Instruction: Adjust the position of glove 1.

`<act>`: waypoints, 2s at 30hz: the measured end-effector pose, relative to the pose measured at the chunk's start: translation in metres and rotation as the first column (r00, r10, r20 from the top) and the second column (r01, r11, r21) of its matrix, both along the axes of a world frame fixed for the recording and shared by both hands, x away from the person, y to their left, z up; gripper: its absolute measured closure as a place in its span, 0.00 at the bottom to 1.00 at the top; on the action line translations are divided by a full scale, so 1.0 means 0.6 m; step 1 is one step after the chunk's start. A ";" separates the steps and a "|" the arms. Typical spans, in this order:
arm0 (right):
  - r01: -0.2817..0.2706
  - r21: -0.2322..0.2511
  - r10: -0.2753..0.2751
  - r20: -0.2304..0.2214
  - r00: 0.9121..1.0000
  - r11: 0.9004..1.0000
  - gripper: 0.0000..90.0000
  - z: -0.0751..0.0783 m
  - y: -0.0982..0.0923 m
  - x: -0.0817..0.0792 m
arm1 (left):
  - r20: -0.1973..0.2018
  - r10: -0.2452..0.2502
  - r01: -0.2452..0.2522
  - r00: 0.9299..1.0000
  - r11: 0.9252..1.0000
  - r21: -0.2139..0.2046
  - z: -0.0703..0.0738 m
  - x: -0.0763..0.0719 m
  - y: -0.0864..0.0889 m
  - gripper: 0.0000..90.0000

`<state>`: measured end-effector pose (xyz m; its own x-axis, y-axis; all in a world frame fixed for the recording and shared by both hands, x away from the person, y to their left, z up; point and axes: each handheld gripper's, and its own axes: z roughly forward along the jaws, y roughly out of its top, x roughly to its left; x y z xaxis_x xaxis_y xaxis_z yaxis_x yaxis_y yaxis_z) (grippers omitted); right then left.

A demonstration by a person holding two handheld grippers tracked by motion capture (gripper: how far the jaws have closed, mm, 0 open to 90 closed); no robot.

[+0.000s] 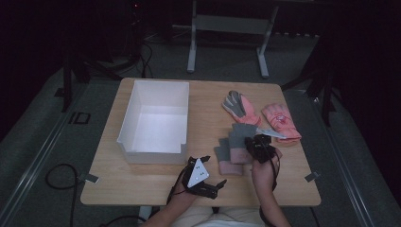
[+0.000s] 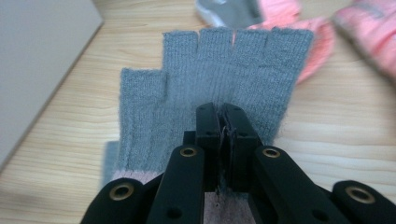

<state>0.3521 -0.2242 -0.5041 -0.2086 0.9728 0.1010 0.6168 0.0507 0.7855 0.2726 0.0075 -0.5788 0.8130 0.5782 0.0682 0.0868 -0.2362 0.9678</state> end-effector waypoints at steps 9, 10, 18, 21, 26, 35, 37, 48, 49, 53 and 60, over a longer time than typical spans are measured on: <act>-0.002 0.016 0.002 -0.035 0.999 1.000 0.96 -0.021 0.035 -0.016 | -0.006 0.000 0.000 1.000 1.000 0.002 0.000 0.001 0.000 0.02; -0.006 0.014 0.007 -0.038 0.999 1.000 0.96 -0.025 0.039 -0.019 | -0.008 0.000 0.000 1.000 1.000 0.000 0.000 0.002 0.000 0.02; -0.011 -0.002 0.011 -0.077 0.997 1.000 0.96 -0.050 0.056 -0.022 | 0.002 -0.004 0.004 1.000 1.000 0.012 0.000 0.001 -0.003 0.02; -0.006 -0.011 0.005 -0.088 0.996 1.000 0.95 -0.064 0.054 -0.019 | -0.004 0.003 -0.003 1.000 1.000 0.006 0.000 0.002 -0.002 0.02; -0.028 -0.031 0.025 -0.099 0.995 0.999 0.95 -0.076 0.056 -0.017 | -0.001 0.004 -0.004 1.000 1.000 0.010 0.000 0.001 -0.003 0.02; -0.076 -0.021 0.074 -0.085 0.994 0.997 0.77 -0.060 0.042 -0.012 | -0.004 0.023 -0.022 1.000 0.999 0.038 0.001 0.002 -0.006 0.04; -0.111 -0.029 0.109 -0.067 0.992 0.993 0.71 -0.053 0.035 -0.008 | 0.001 0.021 -0.021 1.000 0.998 0.053 0.001 0.001 -0.009 0.05; -0.332 -0.040 0.331 -0.024 0.943 0.942 0.51 -0.011 -0.016 0.028 | 0.001 -0.021 0.021 1.000 0.995 0.101 0.010 0.007 -0.020 0.04; -0.362 -0.071 0.361 -0.018 0.932 0.930 0.51 -0.005 -0.023 0.033 | 0.002 -0.021 0.021 1.000 0.993 0.112 0.015 0.008 -0.022 0.04; -0.409 -0.128 0.410 -0.019 0.912 0.903 0.52 0.008 -0.046 0.046 | -0.016 -0.047 0.049 0.999 0.991 0.126 0.032 0.021 -0.034 0.04; -0.456 -0.137 0.462 0.020 0.886 0.880 0.53 0.022 -0.069 0.065 | -0.175 -0.114 0.143 0.978 0.976 0.162 0.051 0.064 -0.053 0.05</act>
